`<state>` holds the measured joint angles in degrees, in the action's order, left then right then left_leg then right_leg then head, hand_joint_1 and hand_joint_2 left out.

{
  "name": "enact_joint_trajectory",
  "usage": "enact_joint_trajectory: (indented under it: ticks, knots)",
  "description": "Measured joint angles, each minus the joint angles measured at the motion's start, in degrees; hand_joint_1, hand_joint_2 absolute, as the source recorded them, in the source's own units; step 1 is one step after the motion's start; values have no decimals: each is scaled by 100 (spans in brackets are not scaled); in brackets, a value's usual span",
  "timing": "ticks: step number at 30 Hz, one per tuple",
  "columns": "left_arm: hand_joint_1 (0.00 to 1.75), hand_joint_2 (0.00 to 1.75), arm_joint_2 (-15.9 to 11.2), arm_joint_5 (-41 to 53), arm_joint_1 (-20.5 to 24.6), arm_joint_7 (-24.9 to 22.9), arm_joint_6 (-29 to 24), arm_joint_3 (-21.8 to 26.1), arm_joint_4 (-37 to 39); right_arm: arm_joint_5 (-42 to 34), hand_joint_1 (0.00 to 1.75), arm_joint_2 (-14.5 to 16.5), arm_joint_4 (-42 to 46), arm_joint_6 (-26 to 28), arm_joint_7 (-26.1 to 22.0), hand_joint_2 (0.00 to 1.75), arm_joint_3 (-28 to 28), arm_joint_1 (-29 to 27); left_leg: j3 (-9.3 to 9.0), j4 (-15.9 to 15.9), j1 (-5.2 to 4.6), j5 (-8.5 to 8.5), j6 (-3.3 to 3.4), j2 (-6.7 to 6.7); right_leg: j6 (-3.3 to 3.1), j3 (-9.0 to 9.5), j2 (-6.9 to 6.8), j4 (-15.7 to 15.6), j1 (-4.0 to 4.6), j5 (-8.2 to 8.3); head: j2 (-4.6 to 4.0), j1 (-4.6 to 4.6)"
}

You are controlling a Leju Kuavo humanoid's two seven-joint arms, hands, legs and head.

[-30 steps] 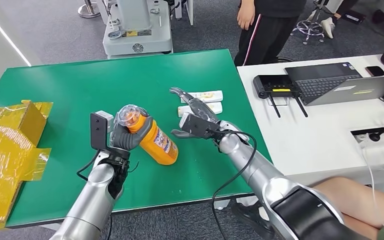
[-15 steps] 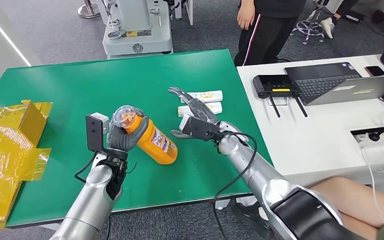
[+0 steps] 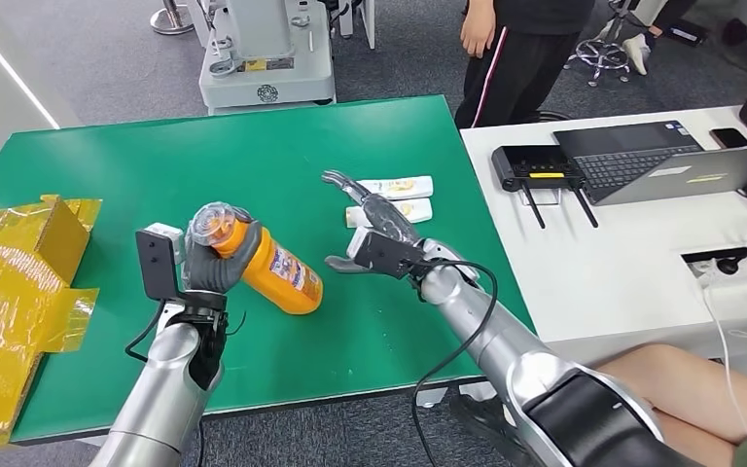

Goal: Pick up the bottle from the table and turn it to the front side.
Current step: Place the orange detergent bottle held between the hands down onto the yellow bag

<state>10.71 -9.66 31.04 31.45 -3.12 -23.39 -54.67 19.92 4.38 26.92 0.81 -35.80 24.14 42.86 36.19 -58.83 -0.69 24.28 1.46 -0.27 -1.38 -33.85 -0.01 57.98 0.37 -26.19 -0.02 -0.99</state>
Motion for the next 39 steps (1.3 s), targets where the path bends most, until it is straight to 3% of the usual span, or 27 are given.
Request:
enact_joint_trajectory:
  ticks: [7, 28, 39]
  knots:
    - [175, 175, -123, -84, 100, -83, -98, 285, -451, -111, 0, 87, 39, -45, 4, 175, 2, -1, 0, 0, 0, -1, -1, -7, 0, -1, -6, 1, 0, 0, 0, 1]
    - [175, 175, -152, -116, 77, -6, -141, 329, -484, -299, 0, 89, 70, -26, -57, 175, 11, -150, 2, 0, 0, 0, 0, -4, 0, -2, -3, -1, -1, 0, 0, 1]
    - [175, 175, -537, 77, 76, -40, -399, 538, -811, -796, 0, 116, 485, 275, -272, 175, -62, -486, 2, 2, 1, 0, -1, 2, -1, -5, 4, 1, 0, -1, 0, 0]
